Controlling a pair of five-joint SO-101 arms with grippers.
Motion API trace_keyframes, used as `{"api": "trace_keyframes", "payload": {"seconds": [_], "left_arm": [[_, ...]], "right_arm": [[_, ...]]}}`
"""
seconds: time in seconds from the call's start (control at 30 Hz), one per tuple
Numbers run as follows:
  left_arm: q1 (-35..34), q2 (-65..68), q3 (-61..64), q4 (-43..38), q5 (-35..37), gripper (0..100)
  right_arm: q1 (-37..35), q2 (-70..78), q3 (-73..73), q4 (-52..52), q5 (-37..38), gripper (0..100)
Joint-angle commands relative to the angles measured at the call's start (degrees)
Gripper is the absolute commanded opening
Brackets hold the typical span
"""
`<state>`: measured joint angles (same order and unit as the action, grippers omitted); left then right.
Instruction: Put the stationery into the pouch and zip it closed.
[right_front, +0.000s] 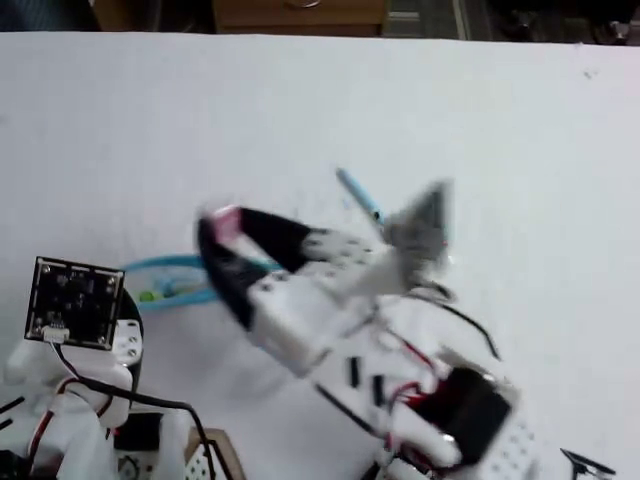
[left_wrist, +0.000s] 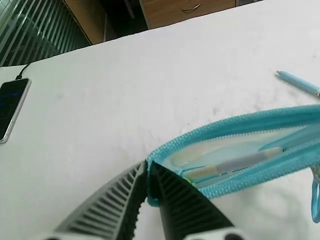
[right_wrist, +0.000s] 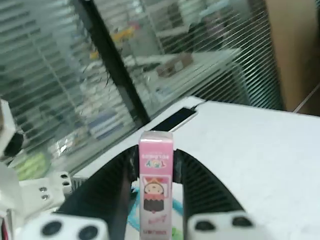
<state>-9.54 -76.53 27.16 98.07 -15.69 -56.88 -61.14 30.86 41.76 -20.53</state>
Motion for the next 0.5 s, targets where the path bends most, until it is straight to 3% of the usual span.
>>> {"api": "trace_keyframes", "payload": {"seconds": [0.0,0.17,0.3,0.47], "left_arm": [[-0.31,0.57,2.11,0.44,0.26,2],[-0.31,0.57,2.11,0.44,0.26,2],[-0.31,0.57,2.11,0.44,0.26,2],[-0.31,0.57,2.11,0.09,0.26,2]], "right_arm": [[-2.15,3.30,0.62,-2.95,-0.18,1.7],[-2.86,4.26,7.82,-7.43,0.62,1.7],[-2.59,4.18,13.89,-13.32,6.77,1.7],[2.86,4.79,15.12,-20.88,7.91,1.7]]}}
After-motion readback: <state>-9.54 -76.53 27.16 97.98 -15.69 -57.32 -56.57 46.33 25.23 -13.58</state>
